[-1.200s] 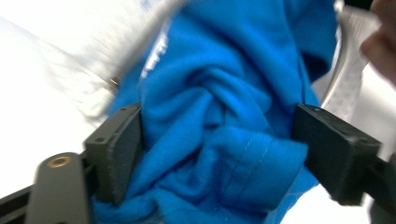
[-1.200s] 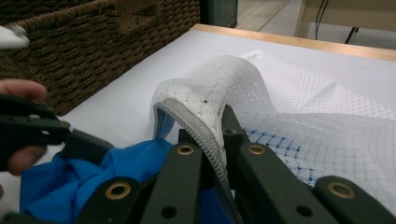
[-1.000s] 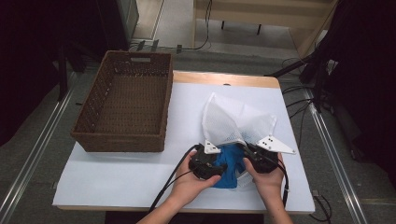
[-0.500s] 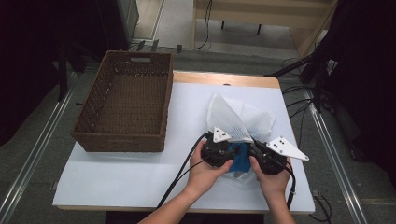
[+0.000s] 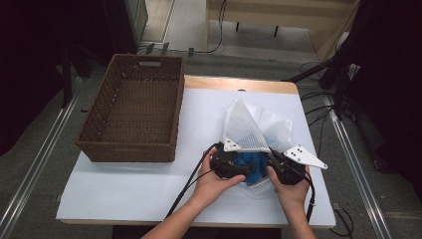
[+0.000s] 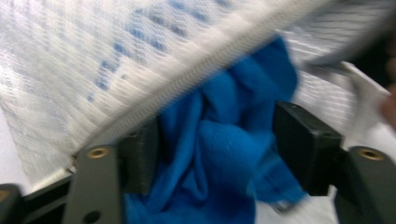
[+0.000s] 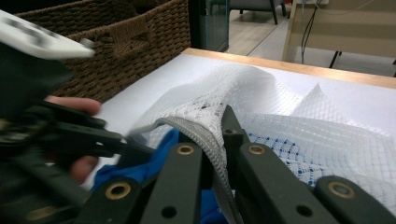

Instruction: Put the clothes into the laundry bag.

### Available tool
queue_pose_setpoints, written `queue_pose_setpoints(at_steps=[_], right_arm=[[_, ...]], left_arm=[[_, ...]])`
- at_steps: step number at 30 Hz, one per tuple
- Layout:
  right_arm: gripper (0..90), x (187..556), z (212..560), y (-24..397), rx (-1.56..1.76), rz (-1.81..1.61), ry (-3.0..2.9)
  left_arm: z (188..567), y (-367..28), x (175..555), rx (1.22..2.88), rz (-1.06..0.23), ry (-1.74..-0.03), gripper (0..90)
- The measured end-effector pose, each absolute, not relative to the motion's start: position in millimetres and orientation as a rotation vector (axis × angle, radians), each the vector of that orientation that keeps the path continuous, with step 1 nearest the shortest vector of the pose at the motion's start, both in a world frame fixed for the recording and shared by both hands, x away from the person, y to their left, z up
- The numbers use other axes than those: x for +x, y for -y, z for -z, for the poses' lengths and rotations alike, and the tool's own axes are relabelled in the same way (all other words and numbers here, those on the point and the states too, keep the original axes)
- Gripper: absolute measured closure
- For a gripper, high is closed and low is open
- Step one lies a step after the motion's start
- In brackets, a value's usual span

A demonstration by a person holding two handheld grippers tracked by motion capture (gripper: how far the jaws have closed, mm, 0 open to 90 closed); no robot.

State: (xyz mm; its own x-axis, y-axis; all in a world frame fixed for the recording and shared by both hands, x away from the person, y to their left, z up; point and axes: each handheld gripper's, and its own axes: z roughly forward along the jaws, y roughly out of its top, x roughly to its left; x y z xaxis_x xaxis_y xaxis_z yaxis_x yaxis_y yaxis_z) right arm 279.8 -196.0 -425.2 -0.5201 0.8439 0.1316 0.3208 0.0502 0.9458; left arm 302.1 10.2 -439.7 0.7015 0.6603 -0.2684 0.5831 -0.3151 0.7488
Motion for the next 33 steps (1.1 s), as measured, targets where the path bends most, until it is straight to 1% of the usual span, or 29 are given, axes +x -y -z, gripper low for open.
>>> queue_pose_setpoints(at_steps=[2,3,4,9,10,11,12,14,15,17,22,23,24,25,26,28,29,30,31,32,33], right_arm=[[90.0,280,425,196,1.164,-1.478,-1.87],[90.0,280,425,196,1.169,-1.482,-1.867],[90.0,281,425,196,1.172,-1.482,-1.866],[90.0,281,427,194,1.175,-1.483,-1.884],[90.0,281,428,192,1.164,-1.479,-1.9],[90.0,281,428,192,1.164,-1.479,-1.9],[90.0,281,429,191,1.161,-1.482,-1.908],[90.0,281,429,191,1.159,-1.482,-1.908],[90.0,280,429,191,1.159,-1.48,-1.907],[90.0,279,428,191,1.156,-1.486,-1.9],[90.0,276,422,191,1.141,-1.502,-1.864],[90.0,275,421,191,1.138,-1.507,-1.86],[90.0,274,420,191,1.138,-1.511,-1.855],[90.0,274,420,191,1.136,-1.511,-1.852],[90.0,275,420,191,1.139,-1.514,-1.849],[90.0,275,421,190,1.141,-1.508,-1.856],[90.0,275,422,189,1.14,-1.503,-1.859],[90.0,275,422,189,1.14,-1.503,-1.859],[90.0,276,425,188,1.141,-1.494,-1.87],[90.0,277,426,188,1.141,-1.485,-1.874],[90.0,277,427,189,1.148,-1.48,-1.875]], left_arm=[[437,-14,295,2.005,-0.114,-0.934,27.3],[438,-14,292,2.009,-0.115,-0.924,24.2],[441,-14,291,2.024,-0.123,-0.927,23.2],[463,4,291,2.156,-0.141,-0.974,22.1],[466,7,291,2.17,-0.153,-0.99,27.6],[469,11,290,2.179,-0.185,-1.006,27.6],[469,12,291,2.165,-0.21,-1.034,47.3],[466,12,292,2.115,-0.188,-1.065,63.8],[461,13,293,2.082,-0.201,-1.083,68.9],[458,14,295,2.065,-0.208,-1.083,73.5],[443,12,303,1.916,-0.213,-1.115,73.9],[440,10,307,1.849,-0.244,-1.119,73.8],[440,10,307,1.849,-0.244,-1.119,73.6],[442,13,310,1.819,-0.309,-1.127,73.4],[442,13,310,1.819,-0.309,-1.127,72.9],[450,20,318,1.832,-0.361,-1.154,71.5],[457,25,325,1.875,-0.355,-1.183,70.0],[465,29,333,1.926,-0.315,-1.225,67.3],[473,31,339,1.934,-0.229,-1.227,64.8],[471,31,337,1.939,-0.236,-1.211,62.7],[469,30,335,1.945,-0.227,-1.179,57.8]])
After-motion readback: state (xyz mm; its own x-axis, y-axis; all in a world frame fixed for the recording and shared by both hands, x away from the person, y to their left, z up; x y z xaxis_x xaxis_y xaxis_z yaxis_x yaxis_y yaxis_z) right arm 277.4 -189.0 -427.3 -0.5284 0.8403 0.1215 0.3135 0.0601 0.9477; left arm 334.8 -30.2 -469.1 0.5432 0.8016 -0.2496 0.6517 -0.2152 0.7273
